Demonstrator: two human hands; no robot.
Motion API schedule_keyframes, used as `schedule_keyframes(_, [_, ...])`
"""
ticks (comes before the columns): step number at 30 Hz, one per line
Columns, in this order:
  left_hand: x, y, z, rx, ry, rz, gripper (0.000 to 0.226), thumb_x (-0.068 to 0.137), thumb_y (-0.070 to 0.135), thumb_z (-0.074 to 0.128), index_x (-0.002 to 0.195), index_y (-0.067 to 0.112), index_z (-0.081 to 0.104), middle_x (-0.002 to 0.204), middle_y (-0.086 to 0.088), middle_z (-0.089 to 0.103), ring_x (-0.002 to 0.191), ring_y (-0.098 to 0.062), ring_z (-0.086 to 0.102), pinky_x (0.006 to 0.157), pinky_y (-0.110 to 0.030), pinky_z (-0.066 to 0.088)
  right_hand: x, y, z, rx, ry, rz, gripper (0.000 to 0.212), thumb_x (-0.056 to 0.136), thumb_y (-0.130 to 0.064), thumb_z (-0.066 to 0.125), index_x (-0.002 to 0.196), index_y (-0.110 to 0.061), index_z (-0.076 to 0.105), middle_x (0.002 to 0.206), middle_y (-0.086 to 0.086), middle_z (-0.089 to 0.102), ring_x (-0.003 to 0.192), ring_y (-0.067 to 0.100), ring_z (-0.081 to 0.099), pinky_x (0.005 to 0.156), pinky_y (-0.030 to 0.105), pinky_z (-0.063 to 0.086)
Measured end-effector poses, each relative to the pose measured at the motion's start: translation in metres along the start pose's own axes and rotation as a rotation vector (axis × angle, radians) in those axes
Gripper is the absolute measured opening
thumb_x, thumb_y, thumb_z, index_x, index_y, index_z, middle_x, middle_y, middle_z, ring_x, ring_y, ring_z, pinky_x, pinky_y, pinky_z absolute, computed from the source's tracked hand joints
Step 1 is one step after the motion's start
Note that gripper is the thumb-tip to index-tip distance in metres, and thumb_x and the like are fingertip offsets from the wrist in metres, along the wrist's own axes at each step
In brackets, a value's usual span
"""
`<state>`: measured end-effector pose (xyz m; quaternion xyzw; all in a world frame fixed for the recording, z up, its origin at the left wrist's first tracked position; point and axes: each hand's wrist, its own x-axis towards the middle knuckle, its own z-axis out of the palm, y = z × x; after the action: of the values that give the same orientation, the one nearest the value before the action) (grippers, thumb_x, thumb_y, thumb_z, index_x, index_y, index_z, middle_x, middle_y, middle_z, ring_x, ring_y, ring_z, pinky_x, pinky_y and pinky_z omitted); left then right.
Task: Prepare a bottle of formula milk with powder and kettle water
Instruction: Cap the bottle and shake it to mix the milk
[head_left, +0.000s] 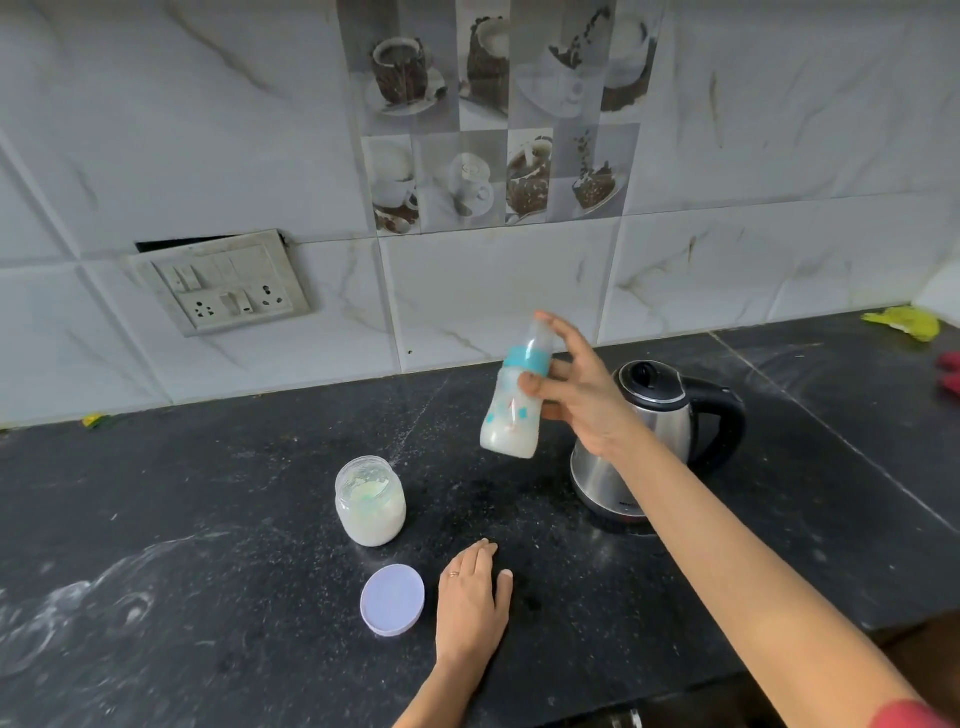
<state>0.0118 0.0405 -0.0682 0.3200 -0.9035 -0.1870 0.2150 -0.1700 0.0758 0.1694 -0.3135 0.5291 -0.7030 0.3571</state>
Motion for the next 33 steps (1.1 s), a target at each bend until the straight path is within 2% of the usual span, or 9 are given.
schedule_keyframes(4, [0.000,0.000,0.001,-0.001,0.003,-0.004,0.046,0.089,0.042,0.035,0.117,0.018,0.063,0.123,0.005,0.063,0.112,-0.014,0.058,0.097,-0.030,0.044,0.000,0.002,0.000,0.175,0.164,-0.010,0.073,0.079,0.001,0.074,0.136,-0.035,0.046,0.117,0.010,0.064,0.106,0.032,0.065,0.079,0.047,0.058])
schedule_keyframes(8, [-0.001,-0.001,0.000,-0.026,-0.026,-0.011,0.044,0.092,0.041,0.037,0.123,0.019,0.059,0.131,0.006,0.057,0.120,-0.014,0.053,0.103,-0.031,0.040,-0.002,0.006,0.003,0.126,0.082,0.079,0.069,0.080,-0.002,0.073,0.135,-0.033,0.048,0.116,0.011,0.066,0.102,0.031,0.068,0.079,0.050,0.058])
schedule_keyframes(12, [0.000,0.000,0.001,-0.030,-0.017,-0.007,0.050,0.090,0.044,0.031,0.122,0.019,0.060,0.130,0.006,0.058,0.119,-0.013,0.053,0.102,-0.030,0.039,0.002,0.006,0.002,0.221,0.204,0.047,0.068,0.080,-0.006,0.075,0.134,-0.035,0.045,0.125,0.008,0.059,0.104,0.030,0.066,0.071,0.044,0.058])
schedule_keyframes(16, [-0.001,-0.003,0.002,-0.039,-0.016,-0.013,0.050,0.090,0.044,0.030,0.123,0.020,0.059,0.130,0.007,0.057,0.120,-0.012,0.052,0.103,-0.029,0.038,-0.002,0.007,0.008,0.064,0.056,0.082,0.067,0.081,-0.003,0.073,0.135,-0.033,0.047,0.113,0.013,0.067,0.099,0.029,0.069,0.072,0.045,0.059])
schedule_keyframes(19, [0.000,-0.003,0.003,-0.032,-0.015,-0.006,0.048,0.091,0.043,0.032,0.122,0.020,0.060,0.129,0.007,0.058,0.119,-0.012,0.053,0.102,-0.029,0.039,0.002,0.005,0.009,0.155,0.192,0.030,0.069,0.080,-0.005,0.075,0.134,-0.035,0.045,0.117,0.007,0.062,0.104,0.029,0.066,0.075,0.046,0.059])
schedule_keyframes(23, [-0.002,-0.003,0.002,-0.045,0.001,-0.003,0.045,0.091,0.042,0.035,0.120,0.020,0.061,0.128,0.007,0.059,0.118,-0.013,0.054,0.101,-0.029,0.040,0.001,0.012,0.015,-0.022,0.078,0.079,0.072,0.077,-0.005,0.076,0.134,-0.037,0.046,0.119,0.014,0.065,0.100,0.026,0.069,0.070,0.040,0.058])
schedule_keyframes(27, [0.000,-0.002,0.002,-0.033,0.014,0.005,0.045,0.090,0.042,0.036,0.118,0.019,0.062,0.126,0.006,0.061,0.115,-0.013,0.056,0.099,-0.030,0.043,0.003,0.014,0.015,0.046,0.211,0.044,0.071,0.078,-0.010,0.078,0.134,-0.039,0.045,0.124,0.013,0.061,0.100,0.025,0.067,0.064,0.035,0.058])
schedule_keyframes(31, [-0.001,-0.003,0.002,-0.054,0.006,-0.004,0.048,0.090,0.043,0.033,0.120,0.019,0.061,0.128,0.006,0.059,0.118,-0.014,0.054,0.101,-0.031,0.040,0.003,0.016,0.019,-0.152,0.098,0.051,0.073,0.074,-0.009,0.081,0.132,-0.039,0.048,0.119,0.018,0.061,0.098,0.026,0.068,0.062,0.034,0.057])
schedule_keyframes(33, [-0.001,-0.003,0.002,-0.053,0.006,-0.002,0.048,0.090,0.043,0.033,0.120,0.019,0.061,0.128,0.006,0.059,0.118,-0.014,0.054,0.101,-0.031,0.041,0.005,0.014,0.019,-0.126,0.196,0.001,0.072,0.074,-0.011,0.082,0.131,-0.040,0.048,0.119,0.015,0.058,0.100,0.027,0.065,0.063,0.033,0.057])
